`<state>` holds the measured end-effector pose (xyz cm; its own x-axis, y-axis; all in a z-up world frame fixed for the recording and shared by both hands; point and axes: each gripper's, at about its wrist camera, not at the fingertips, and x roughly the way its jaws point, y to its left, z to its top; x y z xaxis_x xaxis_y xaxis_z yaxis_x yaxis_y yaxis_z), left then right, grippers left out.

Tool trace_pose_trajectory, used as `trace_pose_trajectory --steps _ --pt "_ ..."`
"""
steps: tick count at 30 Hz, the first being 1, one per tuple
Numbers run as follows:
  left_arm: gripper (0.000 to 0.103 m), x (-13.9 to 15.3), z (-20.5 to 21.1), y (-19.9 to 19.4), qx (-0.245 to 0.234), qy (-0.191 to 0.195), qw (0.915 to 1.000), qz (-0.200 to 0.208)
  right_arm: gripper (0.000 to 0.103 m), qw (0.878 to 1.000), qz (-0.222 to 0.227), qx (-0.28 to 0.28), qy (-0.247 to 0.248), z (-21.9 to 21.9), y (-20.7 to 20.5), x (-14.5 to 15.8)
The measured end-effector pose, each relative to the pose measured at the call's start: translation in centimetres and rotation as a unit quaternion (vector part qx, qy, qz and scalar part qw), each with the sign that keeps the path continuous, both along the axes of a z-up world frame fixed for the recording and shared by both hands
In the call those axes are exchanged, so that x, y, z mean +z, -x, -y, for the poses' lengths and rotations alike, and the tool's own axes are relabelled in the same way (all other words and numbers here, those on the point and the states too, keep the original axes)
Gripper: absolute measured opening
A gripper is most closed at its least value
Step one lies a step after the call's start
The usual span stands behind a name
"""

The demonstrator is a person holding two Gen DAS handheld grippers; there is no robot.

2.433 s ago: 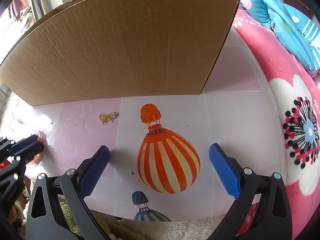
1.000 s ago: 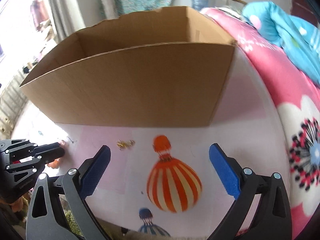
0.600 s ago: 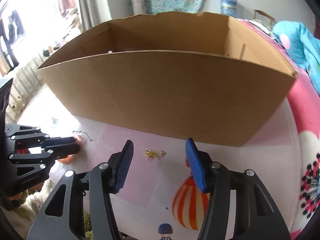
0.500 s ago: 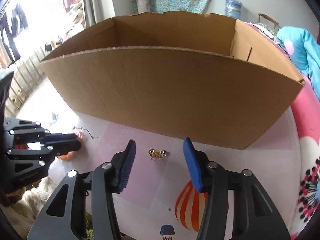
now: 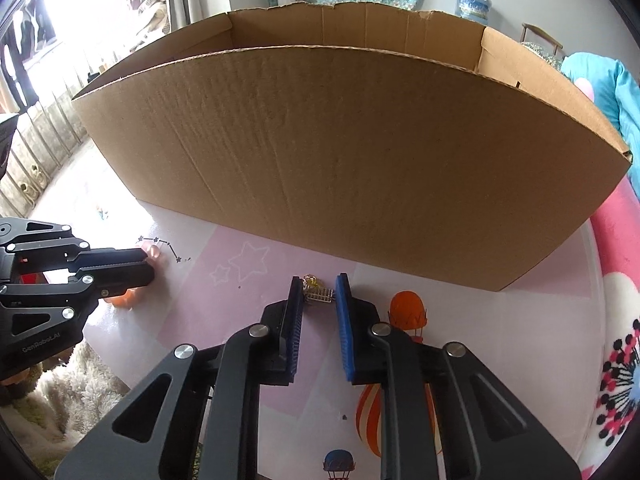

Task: Organize jewelry

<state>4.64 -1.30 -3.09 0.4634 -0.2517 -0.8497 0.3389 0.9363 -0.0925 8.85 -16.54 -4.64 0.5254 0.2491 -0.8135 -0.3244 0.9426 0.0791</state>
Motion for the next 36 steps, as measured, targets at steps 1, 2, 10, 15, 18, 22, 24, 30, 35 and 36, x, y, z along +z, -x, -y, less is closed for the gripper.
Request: trace_pose_trajectory --steps 1,2,10,15,18,22,24,30,35,36 --pt "0.009 0.0 0.0 0.0 0.0 0.0 1.0 0.0 0.017 1.0 0.0 -0.001 -0.001 0.1 0.1 0.0" --pt "0.009 0.0 0.0 0.0 0.0 0.0 1.0 0.0 0.016 1.0 0.0 -0.002 -0.003 0.3 0.1 0.1" --pt "0.009 0.1 0.1 0.0 -0.001 -0.001 1.0 0.002 0.016 1.0 0.001 -0.012 -0.019 1.6 0.9 0.5" --pt "0.009 0.1 0.3 -0.1 0.0 0.002 1.0 0.005 0.016 0.999 0.014 -0.022 -0.034 2.2 1.2 2.2" --pt "0.009 0.0 0.3 -0.1 0.0 0.004 0.9999 0.01 0.016 0.998 0.021 -0.028 -0.049 3.2 2.2 3.2" --pt "0.008 0.0 0.1 0.0 0.004 0.001 0.9998 0.02 0.016 0.997 0.031 -0.033 -0.058 3.9 2.8 4.1" --pt "0.008 0.3 -0.1 0.2 0.008 0.004 0.9996 0.025 0.016 0.997 0.035 -0.035 -0.06 4.1 3.1 4.5" --pt "0.008 2.4 -1.0 0.9 0.014 0.025 0.9984 0.05 0.016 0.996 0.051 -0.038 -0.068 4.2 3.8 5.4" --pt "0.008 5.6 -2.3 2.0 0.022 0.072 0.9949 0.067 0.016 0.993 0.073 -0.037 -0.089 4.1 4.3 7.2" --pt "0.008 6.4 -2.5 2.2 0.023 0.081 0.9937 0.074 0.016 0.992 0.08 -0.036 -0.096 4.2 4.4 7.8"
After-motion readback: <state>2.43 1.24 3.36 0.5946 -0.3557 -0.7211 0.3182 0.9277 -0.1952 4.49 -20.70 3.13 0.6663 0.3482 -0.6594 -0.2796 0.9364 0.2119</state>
